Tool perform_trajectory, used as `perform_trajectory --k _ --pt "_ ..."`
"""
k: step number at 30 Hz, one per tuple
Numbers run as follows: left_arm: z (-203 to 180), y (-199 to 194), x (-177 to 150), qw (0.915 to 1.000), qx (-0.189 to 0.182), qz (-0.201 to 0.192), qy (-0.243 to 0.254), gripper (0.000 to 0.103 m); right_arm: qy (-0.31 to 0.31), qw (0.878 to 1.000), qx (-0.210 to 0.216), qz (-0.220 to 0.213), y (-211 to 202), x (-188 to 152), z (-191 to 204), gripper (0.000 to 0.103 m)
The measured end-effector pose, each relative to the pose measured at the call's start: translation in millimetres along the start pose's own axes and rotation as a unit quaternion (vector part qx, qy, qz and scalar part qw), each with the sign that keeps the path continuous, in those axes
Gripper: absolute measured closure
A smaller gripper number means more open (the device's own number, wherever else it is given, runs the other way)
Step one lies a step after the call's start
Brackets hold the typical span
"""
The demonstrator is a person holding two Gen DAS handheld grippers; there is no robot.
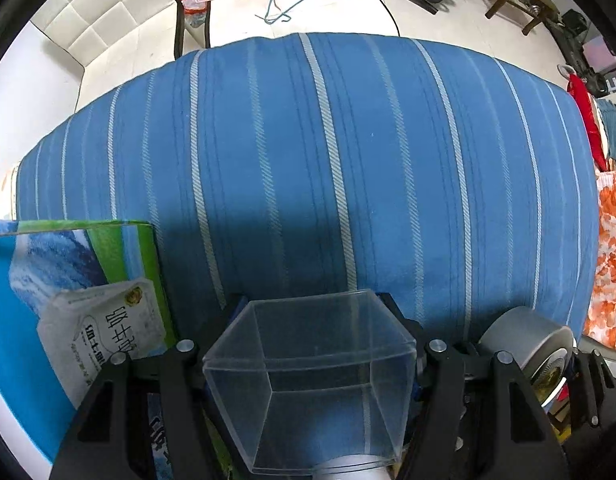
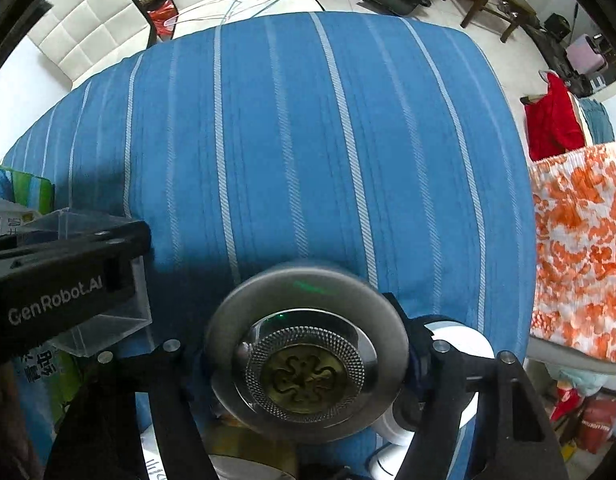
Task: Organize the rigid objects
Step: 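Carry the clear cube and silver tin into the blue box and release both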
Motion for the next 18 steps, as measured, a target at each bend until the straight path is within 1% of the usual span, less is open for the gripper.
perform_trajectory --k 3,8,14,18 --pt "-5.3 -8.0 -6.3 0.9999 0.003 -0.012 0.008 0.041 0.007 1.0 0.001 -0.002 -7.0 3.0 -8.6 0.03" --pt "-13.3 -41.7 -13.2 0.9985 0.002 -0.051 0.017 0.041 0.016 0.999 0.002 -0.03 -45.4 3.5 -18.6 0.03" --pt "-19.9 -101.4 -30.5 0.9934 -0.007 -0.111 0.025 0.041 0.015 0.998 0.001 -0.066 -104.0 -6.7 -22.7 0.03" --pt "-11.3 -145.6 -51.1 0.9882 -0.022 -0.15 0.027 0.041 0.007 0.996 0.01 -0.092 -144.4 -22.4 -15.7 0.03"
Point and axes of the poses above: each gripper's, at about its wrist camera, not at the fingertips, and y roughly the way its jaws point, z to its left, x to its top, the point moved 4 cm from there along y, roughly the way its jaws point, and after that the axes turned 2 degrees about -x, right-handed, at the moved point
